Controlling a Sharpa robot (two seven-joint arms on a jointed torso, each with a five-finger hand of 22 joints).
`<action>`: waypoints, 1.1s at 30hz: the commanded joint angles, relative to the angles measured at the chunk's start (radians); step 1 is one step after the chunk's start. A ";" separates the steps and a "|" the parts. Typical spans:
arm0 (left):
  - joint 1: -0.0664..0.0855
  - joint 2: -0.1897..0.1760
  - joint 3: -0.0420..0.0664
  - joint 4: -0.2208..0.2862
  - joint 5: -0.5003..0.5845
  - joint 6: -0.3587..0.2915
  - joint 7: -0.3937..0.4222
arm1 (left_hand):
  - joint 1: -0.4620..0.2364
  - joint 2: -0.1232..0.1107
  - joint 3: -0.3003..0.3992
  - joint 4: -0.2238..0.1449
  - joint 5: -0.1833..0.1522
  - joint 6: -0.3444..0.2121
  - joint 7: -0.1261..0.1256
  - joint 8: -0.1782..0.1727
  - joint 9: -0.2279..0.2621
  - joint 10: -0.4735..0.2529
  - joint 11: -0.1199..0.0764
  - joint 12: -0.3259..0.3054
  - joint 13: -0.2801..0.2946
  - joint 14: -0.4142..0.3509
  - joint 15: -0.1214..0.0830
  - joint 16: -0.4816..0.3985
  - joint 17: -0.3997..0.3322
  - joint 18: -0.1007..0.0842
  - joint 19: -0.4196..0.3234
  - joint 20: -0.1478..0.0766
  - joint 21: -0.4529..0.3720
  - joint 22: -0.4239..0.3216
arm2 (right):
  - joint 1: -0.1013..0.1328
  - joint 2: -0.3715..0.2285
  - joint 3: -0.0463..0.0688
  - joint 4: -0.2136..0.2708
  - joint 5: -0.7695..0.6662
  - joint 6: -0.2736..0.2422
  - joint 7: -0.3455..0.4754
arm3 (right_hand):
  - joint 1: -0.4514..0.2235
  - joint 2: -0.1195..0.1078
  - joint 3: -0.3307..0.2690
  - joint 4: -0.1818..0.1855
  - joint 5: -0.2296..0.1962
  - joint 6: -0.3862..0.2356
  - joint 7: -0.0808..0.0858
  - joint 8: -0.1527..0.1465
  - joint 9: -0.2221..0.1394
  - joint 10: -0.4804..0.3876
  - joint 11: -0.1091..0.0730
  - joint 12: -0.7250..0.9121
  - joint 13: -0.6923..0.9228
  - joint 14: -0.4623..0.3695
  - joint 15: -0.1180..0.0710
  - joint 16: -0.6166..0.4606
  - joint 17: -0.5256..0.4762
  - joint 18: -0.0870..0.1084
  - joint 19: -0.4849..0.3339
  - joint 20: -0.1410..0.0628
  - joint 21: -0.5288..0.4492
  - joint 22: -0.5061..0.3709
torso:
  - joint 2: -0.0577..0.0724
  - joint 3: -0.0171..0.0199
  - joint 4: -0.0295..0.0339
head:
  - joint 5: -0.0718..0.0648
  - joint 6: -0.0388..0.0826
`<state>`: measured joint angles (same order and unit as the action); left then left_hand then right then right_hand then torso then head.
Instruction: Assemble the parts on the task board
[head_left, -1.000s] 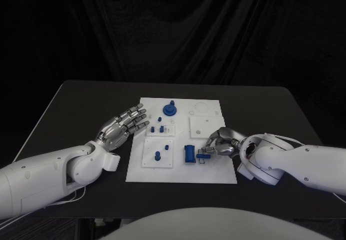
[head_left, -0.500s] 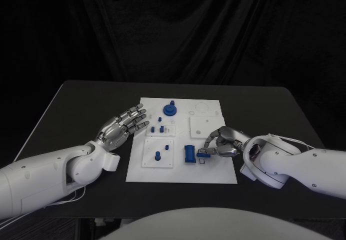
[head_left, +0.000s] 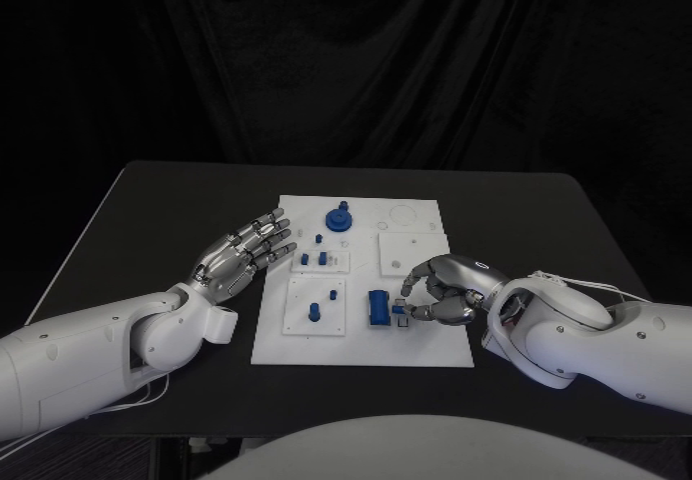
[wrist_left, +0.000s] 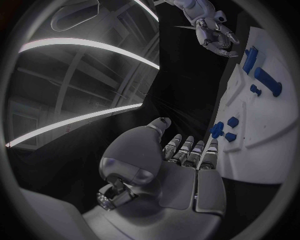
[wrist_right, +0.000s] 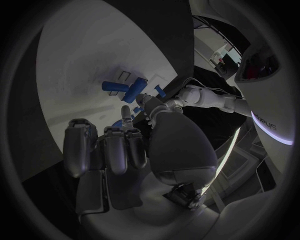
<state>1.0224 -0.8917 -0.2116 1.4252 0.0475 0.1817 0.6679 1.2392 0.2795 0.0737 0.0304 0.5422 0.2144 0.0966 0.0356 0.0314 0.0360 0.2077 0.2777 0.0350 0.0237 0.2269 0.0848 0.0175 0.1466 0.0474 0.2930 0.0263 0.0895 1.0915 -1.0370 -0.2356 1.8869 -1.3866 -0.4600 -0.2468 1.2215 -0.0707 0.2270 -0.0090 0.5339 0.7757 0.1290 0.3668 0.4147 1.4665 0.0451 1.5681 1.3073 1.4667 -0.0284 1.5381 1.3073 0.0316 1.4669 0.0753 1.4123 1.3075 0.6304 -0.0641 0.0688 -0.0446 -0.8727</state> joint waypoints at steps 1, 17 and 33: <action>-0.002 0.002 0.001 0.001 -0.001 0.016 0.011 | -0.008 0.000 0.006 -0.002 0.007 -0.003 0.007 0.006 0.001 -0.002 0.006 0.004 0.002 -0.003 0.004 0.005 0.001 -0.016 0.007 -0.002 0.005 -0.002 | -0.008 0.005 -0.001 0.001 -0.107 0.017 -0.049 | 0.019 -0.002 0.006 -0.015 -0.012 0.014 0.000 -0.006 -0.008 0.104 0.006 0.003 0.264 0.088 0.007 0.007 0.188 0.009 0.039 0.008 0.006 0.210 | 0.000 0.0000 0.0003 | 0.000 0.000; -0.003 0.000 0.001 0.001 -0.001 0.019 0.007 | -0.009 0.000 0.008 -0.002 0.007 -0.002 0.007 0.006 0.001 -0.002 0.006 0.005 0.002 -0.003 0.005 0.005 0.001 -0.017 0.008 -0.002 0.005 -0.001 | -0.026 0.034 -0.001 -0.029 -0.167 0.028 -0.109 | 0.015 0.000 0.009 -0.023 -0.086 0.043 -0.001 -0.010 -0.029 0.104 0.005 0.003 0.264 0.087 0.007 0.005 0.184 0.009 0.039 0.009 0.007 0.209 | 0.001 0.0000 0.0018 | 0.001 0.000; -0.003 -0.001 0.001 0.003 -0.001 0.021 0.003 | -0.010 0.000 0.009 -0.003 0.007 0.000 0.008 0.006 0.002 -0.002 0.006 0.006 0.002 -0.003 0.005 0.004 0.001 -0.017 0.007 -0.002 0.005 -0.002 | -0.035 0.061 -0.001 -0.048 -0.202 0.052 -0.142 | 0.006 0.004 0.002 -0.013 -0.122 0.067 -0.008 -0.005 -0.037 0.104 0.000 0.003 0.264 0.086 0.003 0.003 0.180 0.010 0.037 0.006 0.003 0.208 | 0.001 -0.0004 0.0013 | 0.002 0.000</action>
<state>1.0211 -0.8934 -0.2117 1.4260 0.0475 0.1856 0.6639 1.2392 0.2795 0.0765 0.0276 0.5461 0.2144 0.0965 0.0356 0.0323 0.0360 0.2077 0.2777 0.0357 0.0236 0.2269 0.0848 0.0175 0.1466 0.0474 0.2930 0.0263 0.0884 1.0593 -0.9771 -0.2368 1.8390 -1.5662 -0.4248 -0.3544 1.2333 -0.0721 0.2319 -0.0248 0.4175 0.8371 0.1213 0.3616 0.3786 1.4666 0.0450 1.5681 1.3081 1.4667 -0.0285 1.5380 1.3073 0.0317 1.4669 0.0752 1.4174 1.3075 0.6312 -0.0643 0.0705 -0.0419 -0.8727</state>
